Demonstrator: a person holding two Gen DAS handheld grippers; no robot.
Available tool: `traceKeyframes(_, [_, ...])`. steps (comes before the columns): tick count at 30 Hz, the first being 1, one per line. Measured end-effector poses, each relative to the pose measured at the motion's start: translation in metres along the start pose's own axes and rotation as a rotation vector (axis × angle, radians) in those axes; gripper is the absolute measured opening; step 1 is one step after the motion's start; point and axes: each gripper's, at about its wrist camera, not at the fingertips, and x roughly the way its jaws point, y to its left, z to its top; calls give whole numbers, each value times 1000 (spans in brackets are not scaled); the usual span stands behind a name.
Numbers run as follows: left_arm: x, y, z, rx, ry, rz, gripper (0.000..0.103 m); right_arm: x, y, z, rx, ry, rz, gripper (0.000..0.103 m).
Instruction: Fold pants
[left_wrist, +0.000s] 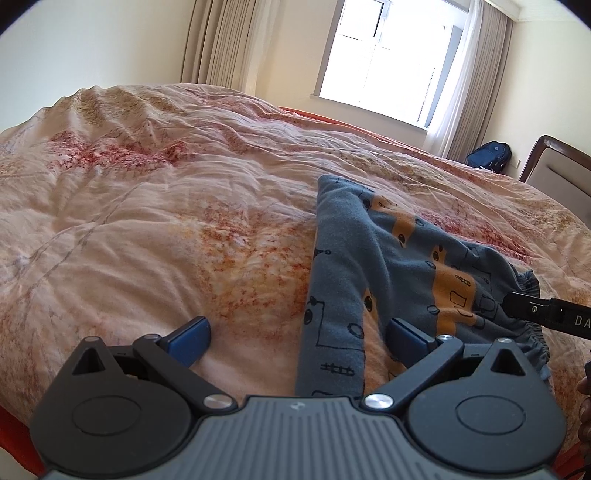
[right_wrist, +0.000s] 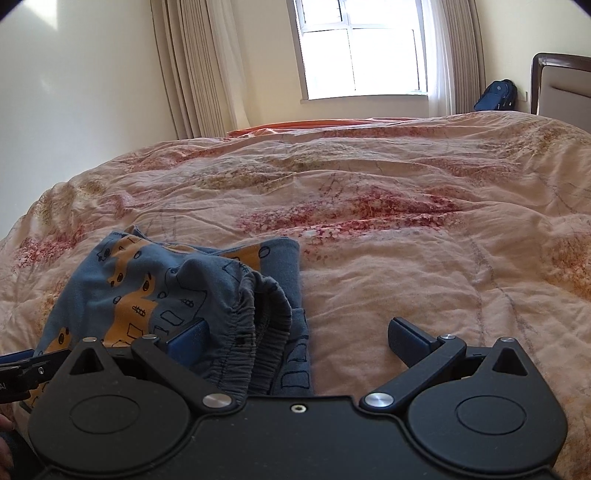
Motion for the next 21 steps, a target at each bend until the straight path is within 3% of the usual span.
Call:
traceKeyframes(10, [0,2,0,-13,-3,-8,103,2,0,-2,4,-4,5,103])
traceKeyframes(18, [-6,11,4,-66,-39,-83,103,2,-1,-2,5,-3,6,103])
traceKeyframes(21, [-12,8,9,-39,-78,-133,103,2,-1,-2,7,-6,10,103])
